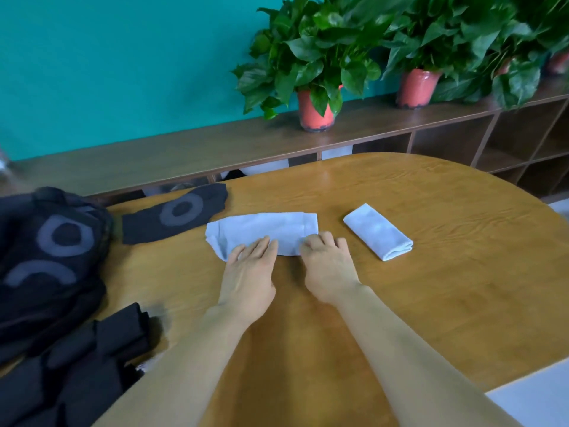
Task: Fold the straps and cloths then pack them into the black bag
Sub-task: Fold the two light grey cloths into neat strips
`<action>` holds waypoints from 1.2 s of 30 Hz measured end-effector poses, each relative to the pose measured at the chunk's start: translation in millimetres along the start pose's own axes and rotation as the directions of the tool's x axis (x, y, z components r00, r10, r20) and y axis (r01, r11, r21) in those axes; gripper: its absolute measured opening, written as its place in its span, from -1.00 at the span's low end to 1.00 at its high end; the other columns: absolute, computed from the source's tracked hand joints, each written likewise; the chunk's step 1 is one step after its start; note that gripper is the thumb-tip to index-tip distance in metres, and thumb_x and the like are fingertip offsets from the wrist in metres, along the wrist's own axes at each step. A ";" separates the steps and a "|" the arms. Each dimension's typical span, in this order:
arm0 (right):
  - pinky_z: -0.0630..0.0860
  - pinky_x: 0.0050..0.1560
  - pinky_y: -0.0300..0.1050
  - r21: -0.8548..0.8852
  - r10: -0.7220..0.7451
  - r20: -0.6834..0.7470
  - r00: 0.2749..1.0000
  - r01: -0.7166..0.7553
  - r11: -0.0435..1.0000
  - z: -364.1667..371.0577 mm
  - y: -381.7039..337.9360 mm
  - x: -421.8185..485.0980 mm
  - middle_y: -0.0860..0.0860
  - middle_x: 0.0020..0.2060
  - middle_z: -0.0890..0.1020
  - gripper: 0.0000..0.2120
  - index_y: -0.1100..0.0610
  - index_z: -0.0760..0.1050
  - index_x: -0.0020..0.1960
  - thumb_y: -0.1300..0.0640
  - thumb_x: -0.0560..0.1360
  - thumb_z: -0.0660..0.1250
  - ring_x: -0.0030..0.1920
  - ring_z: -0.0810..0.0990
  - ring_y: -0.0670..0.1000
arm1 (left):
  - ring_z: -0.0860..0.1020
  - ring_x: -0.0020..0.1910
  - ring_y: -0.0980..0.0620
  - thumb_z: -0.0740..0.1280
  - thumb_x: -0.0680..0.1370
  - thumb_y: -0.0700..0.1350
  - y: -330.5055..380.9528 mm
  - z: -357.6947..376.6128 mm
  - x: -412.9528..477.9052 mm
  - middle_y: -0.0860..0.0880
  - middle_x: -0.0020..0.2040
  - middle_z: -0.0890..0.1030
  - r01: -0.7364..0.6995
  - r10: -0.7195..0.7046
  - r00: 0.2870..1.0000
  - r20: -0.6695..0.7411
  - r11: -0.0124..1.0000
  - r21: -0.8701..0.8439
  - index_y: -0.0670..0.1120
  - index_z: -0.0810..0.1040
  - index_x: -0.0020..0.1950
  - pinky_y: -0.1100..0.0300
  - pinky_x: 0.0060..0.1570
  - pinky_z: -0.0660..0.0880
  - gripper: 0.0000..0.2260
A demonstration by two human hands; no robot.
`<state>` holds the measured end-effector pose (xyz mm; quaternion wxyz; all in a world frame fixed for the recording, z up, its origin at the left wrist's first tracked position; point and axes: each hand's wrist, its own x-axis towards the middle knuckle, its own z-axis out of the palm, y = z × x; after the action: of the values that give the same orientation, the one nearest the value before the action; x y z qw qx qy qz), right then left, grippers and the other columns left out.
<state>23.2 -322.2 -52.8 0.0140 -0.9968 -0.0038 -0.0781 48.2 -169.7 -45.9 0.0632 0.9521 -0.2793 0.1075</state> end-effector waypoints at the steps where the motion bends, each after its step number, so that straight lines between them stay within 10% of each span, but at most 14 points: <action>1: 0.22 0.10 -0.04 -0.001 0.014 -0.002 1.000 -0.014 1.000 -3.9 -4.4 -5.6 0.03 0.18 0.42 -0.70 0.11 0.44 0.14 0.24 0.44 0.12 0.19 0.31 0.10 | 0.11 0.52 0.11 0.13 0.53 -0.31 -3.7 -2.4 -7.0 0.01 0.56 0.15 0.001 -0.001 1.000 -0.004 1.000 -0.005 -0.06 0.13 0.55 0.18 0.46 -0.10 -0.41; 12: 0.24 -0.07 -0.02 0.226 -0.148 -0.074 0.986 0.161 0.961 -11.0 -72.7 -97.1 0.05 -0.15 0.52 -0.68 0.08 0.56 -0.15 0.16 0.35 0.02 -0.05 0.43 0.13 | 0.50 0.26 0.02 0.27 0.42 -0.22 -14.1 -7.9 -64.5 0.01 0.16 0.59 0.047 -0.048 0.999 -0.014 0.997 -0.062 -0.09 0.55 0.14 0.16 0.30 0.21 -0.70; 18: 0.23 0.02 -0.09 0.223 -0.177 -0.121 0.977 0.200 0.954 -23.0 -69.0 -98.8 0.01 0.10 0.58 -0.51 0.06 0.53 0.19 0.20 0.38 -0.01 0.16 0.43 0.08 | 0.32 0.43 0.08 0.16 0.56 -0.19 -25.6 -12.1 -87.4 0.03 0.37 0.46 0.048 -0.049 0.999 -0.005 0.997 -0.060 -0.06 0.45 0.29 0.21 0.39 0.11 -0.69; 22: -0.09 0.46 -0.14 0.160 -0.192 0.013 0.981 0.187 0.969 -10.1 -57.9 -89.8 0.04 0.54 0.05 -0.51 0.15 0.02 0.54 0.12 0.62 -0.07 0.53 -0.06 -0.02 | -0.07 0.55 0.07 -0.10 0.68 0.03 -12.6 -8.3 -96.1 -0.05 0.58 0.00 0.091 -0.088 0.986 0.145 0.996 -0.013 -0.14 0.00 0.57 0.15 0.50 -0.15 -0.51; 36: -0.28 0.49 -0.05 0.100 -0.027 0.330 0.944 -0.006 0.995 1.3 -65.8 -105.4 0.04 0.51 -0.29 -0.37 0.15 -0.31 0.53 -0.18 0.62 -0.25 0.49 -0.35 -0.03 | -0.30 0.52 0.08 -0.25 0.64 0.15 -16.5 -9.6 -112.7 -0.04 0.56 -0.26 0.058 -0.102 0.912 0.398 0.991 0.121 -0.11 -0.28 0.55 0.00 0.48 -0.34 -0.43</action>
<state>-81.4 -256.9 -68.7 0.0626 -0.9938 -0.0153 0.0905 -36.9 -95.8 -64.6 -0.0423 0.9664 -0.2410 -0.0792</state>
